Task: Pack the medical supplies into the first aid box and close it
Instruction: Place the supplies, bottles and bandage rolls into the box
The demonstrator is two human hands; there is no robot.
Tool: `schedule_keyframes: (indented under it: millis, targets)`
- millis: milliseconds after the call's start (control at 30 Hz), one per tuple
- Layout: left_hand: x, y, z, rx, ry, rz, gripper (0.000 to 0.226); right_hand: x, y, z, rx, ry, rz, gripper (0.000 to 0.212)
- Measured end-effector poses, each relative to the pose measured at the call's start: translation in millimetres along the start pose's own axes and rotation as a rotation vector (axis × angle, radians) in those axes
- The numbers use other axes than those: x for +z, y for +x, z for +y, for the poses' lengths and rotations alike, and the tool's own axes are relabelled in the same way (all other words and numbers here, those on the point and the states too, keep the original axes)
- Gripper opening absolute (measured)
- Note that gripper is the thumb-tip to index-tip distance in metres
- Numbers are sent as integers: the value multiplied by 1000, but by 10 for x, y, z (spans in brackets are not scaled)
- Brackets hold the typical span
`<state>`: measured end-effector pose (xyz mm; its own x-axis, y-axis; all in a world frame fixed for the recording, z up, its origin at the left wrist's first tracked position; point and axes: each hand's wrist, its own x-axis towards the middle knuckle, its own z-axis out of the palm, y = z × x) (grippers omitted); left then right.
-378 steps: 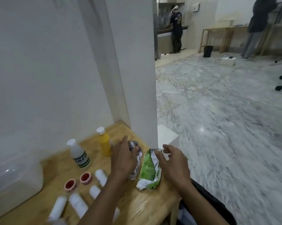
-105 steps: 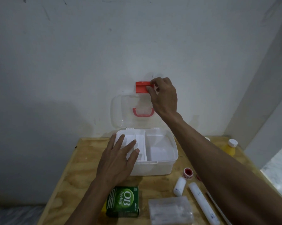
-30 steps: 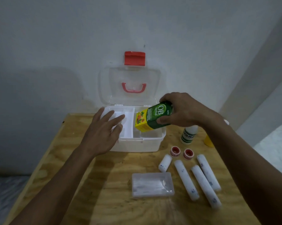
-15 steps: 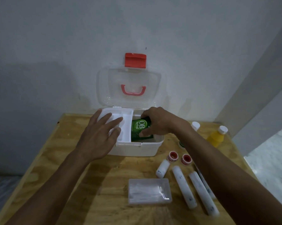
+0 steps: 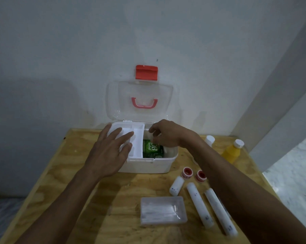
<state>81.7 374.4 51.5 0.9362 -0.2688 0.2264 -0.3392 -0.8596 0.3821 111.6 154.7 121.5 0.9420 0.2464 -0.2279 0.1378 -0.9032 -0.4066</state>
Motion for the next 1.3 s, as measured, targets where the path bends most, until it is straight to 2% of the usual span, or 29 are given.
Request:
schedule_keyframes:
  millis: [133,267,400,567,700,867,1300]
  targets:
    - [10,11,-7,-9,13,-11,69,101,-24,-39,105,336,-3,49]
    - [15,9,-22,-5,20,-11,67,246,-29,-43,115,432,65,52]
    - [-4,-4,0,-5,5,-17,69,295,-50,-59,124,584,-18,54]
    - [-8,0,14,-20,22,-16,64,357,-36,-61,94,590,-27,56]
    - [-13,-8,19,-10,12,-16,70,363,-28,-38,83,604,-36,56]
    - [-5,2,14,-21,16,-25,59,332,-13,-45,73,594,-90,60]
    - [21,23,-15,-12,31,-26,63,311,-22,-98,59,641,-130,59]
